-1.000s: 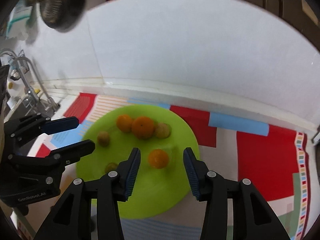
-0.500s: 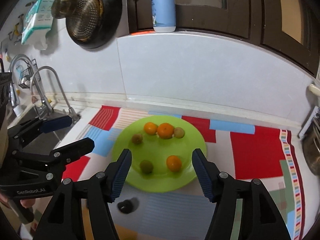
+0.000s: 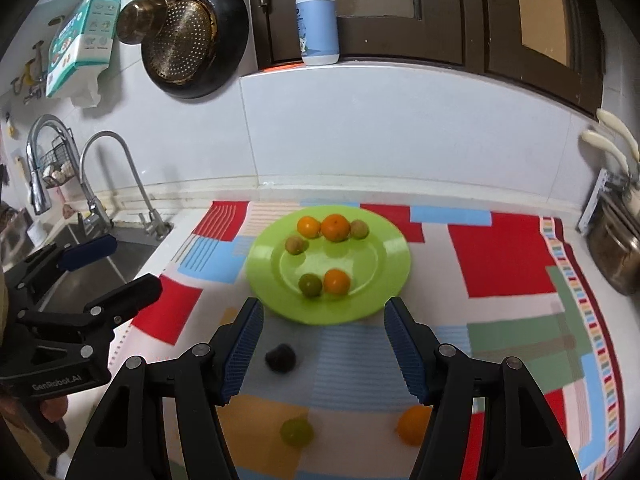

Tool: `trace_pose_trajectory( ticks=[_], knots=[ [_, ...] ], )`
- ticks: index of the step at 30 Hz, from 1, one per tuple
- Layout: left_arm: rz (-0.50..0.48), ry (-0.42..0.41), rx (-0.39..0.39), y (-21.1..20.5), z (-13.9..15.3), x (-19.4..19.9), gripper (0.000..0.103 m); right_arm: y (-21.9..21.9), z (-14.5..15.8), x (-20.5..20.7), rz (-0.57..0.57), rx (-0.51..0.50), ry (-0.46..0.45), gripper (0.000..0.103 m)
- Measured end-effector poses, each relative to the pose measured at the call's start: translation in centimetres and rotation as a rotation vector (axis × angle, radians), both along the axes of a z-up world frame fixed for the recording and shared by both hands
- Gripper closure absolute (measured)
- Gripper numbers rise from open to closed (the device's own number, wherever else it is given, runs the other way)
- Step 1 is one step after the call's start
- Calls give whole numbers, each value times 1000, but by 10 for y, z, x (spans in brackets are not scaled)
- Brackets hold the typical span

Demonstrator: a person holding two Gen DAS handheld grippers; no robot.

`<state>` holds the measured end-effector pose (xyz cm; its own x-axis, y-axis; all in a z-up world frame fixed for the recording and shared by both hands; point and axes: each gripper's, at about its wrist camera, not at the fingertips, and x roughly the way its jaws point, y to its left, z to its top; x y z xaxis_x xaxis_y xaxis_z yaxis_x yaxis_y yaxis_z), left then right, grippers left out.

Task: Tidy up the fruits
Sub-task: 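Lift both tools away from the plate toward the remaining fruits, then grasp a dark plum with the left tool while the right tool grasps a lime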

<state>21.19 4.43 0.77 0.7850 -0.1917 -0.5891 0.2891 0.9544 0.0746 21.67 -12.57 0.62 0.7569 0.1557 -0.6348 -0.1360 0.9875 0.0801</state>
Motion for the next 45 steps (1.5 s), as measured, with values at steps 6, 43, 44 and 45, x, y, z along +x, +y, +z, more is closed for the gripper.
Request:
trace_pose_trajectory(
  ticks=[6,43,44,45],
  knots=[
    [-7,52,11,4,-17,-7,21,8,-8,-17,15,-49,-12,40],
    [-127,308,19,-14,-111,27,66,18,-101,-8,149,-9,371,72],
    [-130,311,17,-13,-111,28,67,18,-101,-8,149,-9,370,72],
    [-133,314,15,-14,-112,28,69,18,-101,-9,150,-11,368,72]
  ],
)
